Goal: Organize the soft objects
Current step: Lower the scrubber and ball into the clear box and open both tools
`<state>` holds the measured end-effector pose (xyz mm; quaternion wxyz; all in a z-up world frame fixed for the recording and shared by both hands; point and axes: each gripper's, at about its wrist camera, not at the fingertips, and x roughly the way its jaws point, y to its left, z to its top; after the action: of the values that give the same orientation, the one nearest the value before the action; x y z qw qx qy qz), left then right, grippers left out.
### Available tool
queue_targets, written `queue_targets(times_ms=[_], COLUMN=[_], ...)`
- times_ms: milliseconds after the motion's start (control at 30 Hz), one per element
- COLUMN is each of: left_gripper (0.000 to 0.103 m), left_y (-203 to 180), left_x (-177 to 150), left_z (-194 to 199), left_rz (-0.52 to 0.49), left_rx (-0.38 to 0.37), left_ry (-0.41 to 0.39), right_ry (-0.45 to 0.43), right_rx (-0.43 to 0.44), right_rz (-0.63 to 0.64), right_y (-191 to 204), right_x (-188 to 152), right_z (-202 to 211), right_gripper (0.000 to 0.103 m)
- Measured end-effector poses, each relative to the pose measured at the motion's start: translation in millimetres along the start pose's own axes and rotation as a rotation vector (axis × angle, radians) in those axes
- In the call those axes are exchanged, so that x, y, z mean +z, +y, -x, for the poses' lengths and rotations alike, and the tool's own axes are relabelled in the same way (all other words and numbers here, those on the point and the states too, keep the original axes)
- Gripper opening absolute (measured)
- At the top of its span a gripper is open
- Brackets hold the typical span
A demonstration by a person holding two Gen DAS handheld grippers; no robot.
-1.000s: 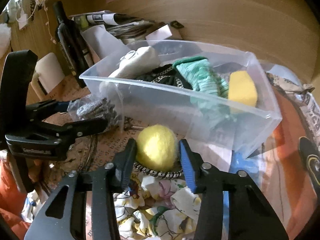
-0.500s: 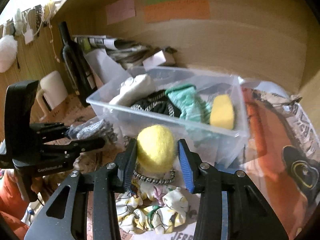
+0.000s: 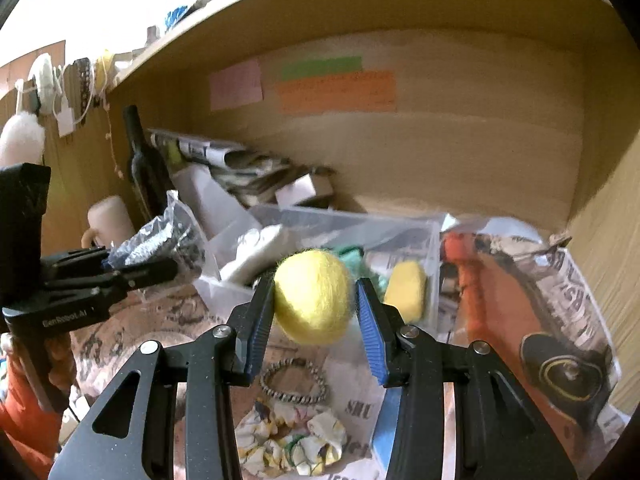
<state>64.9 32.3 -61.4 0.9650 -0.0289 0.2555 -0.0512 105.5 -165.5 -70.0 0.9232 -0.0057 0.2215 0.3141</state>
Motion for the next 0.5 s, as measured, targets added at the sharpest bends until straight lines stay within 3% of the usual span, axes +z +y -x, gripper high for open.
queue_targets(times_ms=[233,500], left_gripper=[0.033,0.033], left_y=[-4,-7], left_x=[28,38], left_z=[-8,-44], left_rz=[-0.027,-0.046], left_rx=[0.021,0.047], left_ry=[-0.061,-0.026], right_ry=[-0.052,-0.030], right_rx=[-0.017,-0.045], right_rz=[0.004,0.003], right_y=[-6,-15], right_x=[15,22], right_z=[2,-20], right_gripper=[0.038,0.038])
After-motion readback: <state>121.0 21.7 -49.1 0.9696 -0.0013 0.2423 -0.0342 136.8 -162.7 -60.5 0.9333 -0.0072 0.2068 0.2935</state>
